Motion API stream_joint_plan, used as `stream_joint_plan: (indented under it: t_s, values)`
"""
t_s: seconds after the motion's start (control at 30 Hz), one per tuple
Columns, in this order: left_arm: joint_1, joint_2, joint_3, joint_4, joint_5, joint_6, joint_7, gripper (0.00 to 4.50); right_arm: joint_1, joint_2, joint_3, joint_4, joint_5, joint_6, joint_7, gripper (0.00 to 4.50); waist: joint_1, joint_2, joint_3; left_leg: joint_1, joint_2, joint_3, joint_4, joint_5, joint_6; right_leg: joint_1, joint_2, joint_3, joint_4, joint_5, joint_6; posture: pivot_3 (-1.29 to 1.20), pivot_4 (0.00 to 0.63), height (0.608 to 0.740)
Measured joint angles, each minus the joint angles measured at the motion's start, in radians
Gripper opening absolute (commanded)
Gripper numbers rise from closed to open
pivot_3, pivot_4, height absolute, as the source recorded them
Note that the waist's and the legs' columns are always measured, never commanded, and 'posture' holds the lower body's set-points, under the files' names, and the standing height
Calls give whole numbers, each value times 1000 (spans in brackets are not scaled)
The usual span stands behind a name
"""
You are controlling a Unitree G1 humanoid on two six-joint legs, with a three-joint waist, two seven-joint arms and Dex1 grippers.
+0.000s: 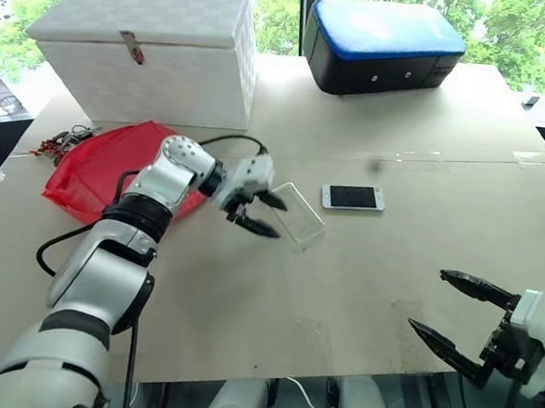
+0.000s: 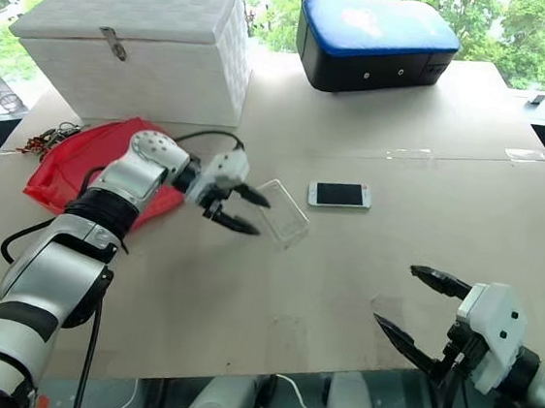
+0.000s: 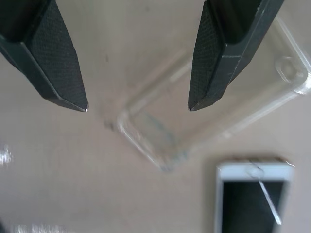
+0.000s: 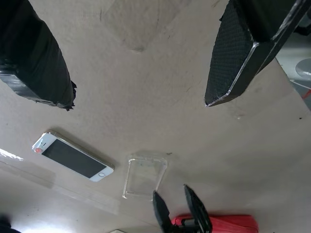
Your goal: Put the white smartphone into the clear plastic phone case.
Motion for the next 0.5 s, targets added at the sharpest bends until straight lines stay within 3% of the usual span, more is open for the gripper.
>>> stream_joint_plan:
  t_s: [0.17, 0.33, 0.4, 0.43, 0.5]
  values:
    - [-120, -84, -17, 249, 148, -280, 61, 3271, 6, -1, -34, -16, 8, -18, 7, 4500, 12, -1, 0, -1, -2, -1, 2, 0, 1, 0, 0, -2, 0, 1, 1, 0, 150, 740]
    - [-145, -128, 16, 322, 196, -341, 103, 1342, 20, 18, -33, -34, 6, -18, -23, 4500, 18, 0, -1, 0, -2, -2, 3, 0, 1, 1, 2, -3, 2, 1, 1, 0, 150, 740]
    - [-144, -136, 37, 337, 200, -336, 119, 277, 30, 26, -32, -49, -1, -19, -33, 4500, 16, 0, -1, 0, -2, -1, 4, 0, 1, 2, 3, -2, 2, 1, 1, 0, 150, 740]
    - [-143, -140, 42, 339, 201, -334, 118, 37, 30, 29, -29, -51, -4, -19, -36, 4500, 15, 0, -1, 1, -2, -1, 4, 0, 1, 2, 3, -2, 2, 1, 2, 0, 150, 740]
    - [-137, -144, 61, 338, 204, -315, 112, 37, 14, 30, -12, -53, -15, -18, -52, 4500, 14, 0, -1, 2, -2, -1, 4, 0, 1, 3, 3, -2, 2, 1, 2, 0, 150, 740]
